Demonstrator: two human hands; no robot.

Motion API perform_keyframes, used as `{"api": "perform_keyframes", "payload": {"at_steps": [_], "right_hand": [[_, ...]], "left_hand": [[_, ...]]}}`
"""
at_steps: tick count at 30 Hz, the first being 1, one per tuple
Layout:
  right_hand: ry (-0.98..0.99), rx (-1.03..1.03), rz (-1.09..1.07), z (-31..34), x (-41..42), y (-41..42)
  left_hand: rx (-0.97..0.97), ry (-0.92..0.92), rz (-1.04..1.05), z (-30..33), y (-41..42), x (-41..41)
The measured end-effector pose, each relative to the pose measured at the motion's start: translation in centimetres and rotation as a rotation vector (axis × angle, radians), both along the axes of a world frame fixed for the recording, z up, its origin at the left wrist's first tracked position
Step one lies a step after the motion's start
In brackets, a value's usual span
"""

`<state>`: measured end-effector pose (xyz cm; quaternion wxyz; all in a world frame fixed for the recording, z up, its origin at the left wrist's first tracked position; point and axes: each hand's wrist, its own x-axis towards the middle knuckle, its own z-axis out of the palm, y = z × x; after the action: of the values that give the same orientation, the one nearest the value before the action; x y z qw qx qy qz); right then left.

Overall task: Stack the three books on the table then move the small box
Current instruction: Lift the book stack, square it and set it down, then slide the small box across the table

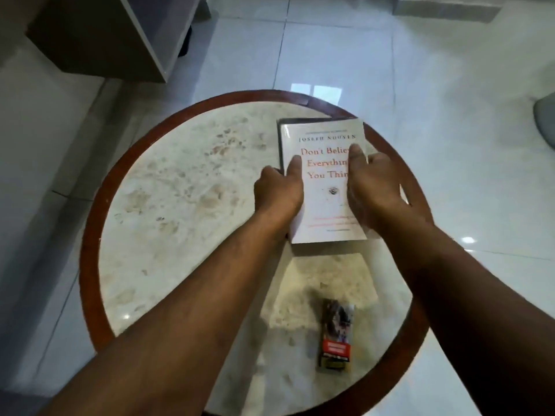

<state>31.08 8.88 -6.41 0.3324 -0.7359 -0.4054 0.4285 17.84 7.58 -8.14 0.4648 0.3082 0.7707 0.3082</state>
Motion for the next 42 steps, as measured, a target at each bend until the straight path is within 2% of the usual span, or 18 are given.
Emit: {"api": "perform_keyframes", "payload": {"at_steps": [3,8,11,16,19,21,23,25,28,31,36,42], "right_hand": [[-0.159,0.006,0.025,-0.4,3.4,-0.1],[-0.223,-0.02,-0.045,-3.1,4.1,-0.9],[-0.328,-0.014,-0.054,-3.9,3.8,-0.9],[-0.201,-0.056,-0.063,-3.5,4.8,-1.1],[-0.145,0.088,-0.099,-2.5,6.0,-4.8],[-0.238,0.195,-0.09,-3.6,6.7,-8.2],[-0.37,0.27,0.009,-5.2,7.2,-11.9],[-0.47,0.28,0.177,-6.9,7.3,-15.6],[-0.703,0.259,0.379,-8.1,7.2,-20.1],[-0.82,0.227,0.442,-8.3,7.1,-21.6],[-0.873,0.089,0.506,-8.6,6.7,-21.9],[-0.956,0.057,0.722,-8.9,3.5,-23.0]], "left_hand": [[0.049,0.096,-0.094,-1.0,0.6,2.6],[0.081,0.239,-0.166,-2.5,0.5,3.8],[0.11,0.322,-0.197,-3.0,0.2,3.9],[0.087,0.423,-0.25,-2.5,-0.8,3.2],[0.173,0.411,-0.263,-1.7,-5.1,1.0],[0.204,0.399,-0.243,-2.4,-9.0,0.1],[0.178,0.359,-0.264,-2.9,-13.2,0.0],[0.167,0.339,-0.431,-3.0,-17.0,0.1],[0.185,0.502,-0.805,-2.9,-20.2,0.0],[0.194,0.667,-1.016,-3.1,-19.6,0.1],[0.182,0.752,-1.028,-2.9,-17.9,-1.9],[0.048,0.77,-0.817,-2.4,-15.3,-13.1]]}}
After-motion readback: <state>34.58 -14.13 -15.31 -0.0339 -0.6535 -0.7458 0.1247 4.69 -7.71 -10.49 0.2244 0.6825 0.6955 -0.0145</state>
